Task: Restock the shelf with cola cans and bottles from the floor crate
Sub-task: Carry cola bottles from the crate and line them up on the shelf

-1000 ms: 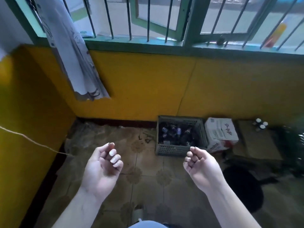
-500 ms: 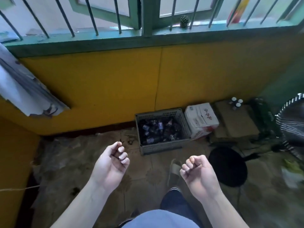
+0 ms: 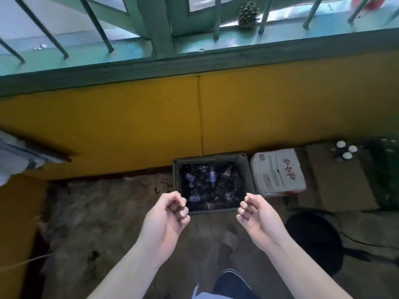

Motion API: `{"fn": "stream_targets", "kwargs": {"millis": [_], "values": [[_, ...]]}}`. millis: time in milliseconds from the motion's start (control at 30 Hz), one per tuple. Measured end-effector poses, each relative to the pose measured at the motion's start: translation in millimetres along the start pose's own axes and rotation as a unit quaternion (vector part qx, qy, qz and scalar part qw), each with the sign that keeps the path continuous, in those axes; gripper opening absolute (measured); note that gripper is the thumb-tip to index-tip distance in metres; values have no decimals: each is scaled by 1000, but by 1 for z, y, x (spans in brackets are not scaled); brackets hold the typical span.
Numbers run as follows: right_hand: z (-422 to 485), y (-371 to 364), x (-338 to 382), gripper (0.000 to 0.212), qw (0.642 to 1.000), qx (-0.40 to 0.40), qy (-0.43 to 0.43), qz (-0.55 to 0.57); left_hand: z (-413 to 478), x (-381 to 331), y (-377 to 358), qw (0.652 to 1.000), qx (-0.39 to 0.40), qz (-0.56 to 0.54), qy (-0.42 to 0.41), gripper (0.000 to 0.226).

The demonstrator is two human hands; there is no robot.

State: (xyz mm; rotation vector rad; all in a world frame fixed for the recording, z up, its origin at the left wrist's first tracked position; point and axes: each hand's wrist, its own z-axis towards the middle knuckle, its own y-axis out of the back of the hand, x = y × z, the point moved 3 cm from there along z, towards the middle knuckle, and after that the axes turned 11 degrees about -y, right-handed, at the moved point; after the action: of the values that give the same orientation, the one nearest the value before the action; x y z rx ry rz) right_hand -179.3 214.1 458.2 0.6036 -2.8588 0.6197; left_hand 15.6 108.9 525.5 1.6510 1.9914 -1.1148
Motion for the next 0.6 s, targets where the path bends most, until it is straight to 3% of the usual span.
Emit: {"fn": "stream_targets", "kwargs": {"millis": [100, 200, 367, 500, 600], "values": [[35, 6, 22, 17, 999, -36, -8, -4, 28, 10, -48, 993, 69, 96, -15, 26], [78, 14, 34, 14, 997, -67, -9, -30, 70, 36, -53, 965, 107, 239, -10, 15], [180, 38, 36, 11, 989, -126, -8, -71, 174, 110, 15, 897, 116, 423, 56, 18], [276, 68, 23, 10, 972, -164, -7, -168, 268, 161, 83, 879, 65, 461, 103, 23], [340, 97, 12, 15, 950, -196, -7, -243, 335, 198, 123, 831, 101, 538, 95, 16]]}}
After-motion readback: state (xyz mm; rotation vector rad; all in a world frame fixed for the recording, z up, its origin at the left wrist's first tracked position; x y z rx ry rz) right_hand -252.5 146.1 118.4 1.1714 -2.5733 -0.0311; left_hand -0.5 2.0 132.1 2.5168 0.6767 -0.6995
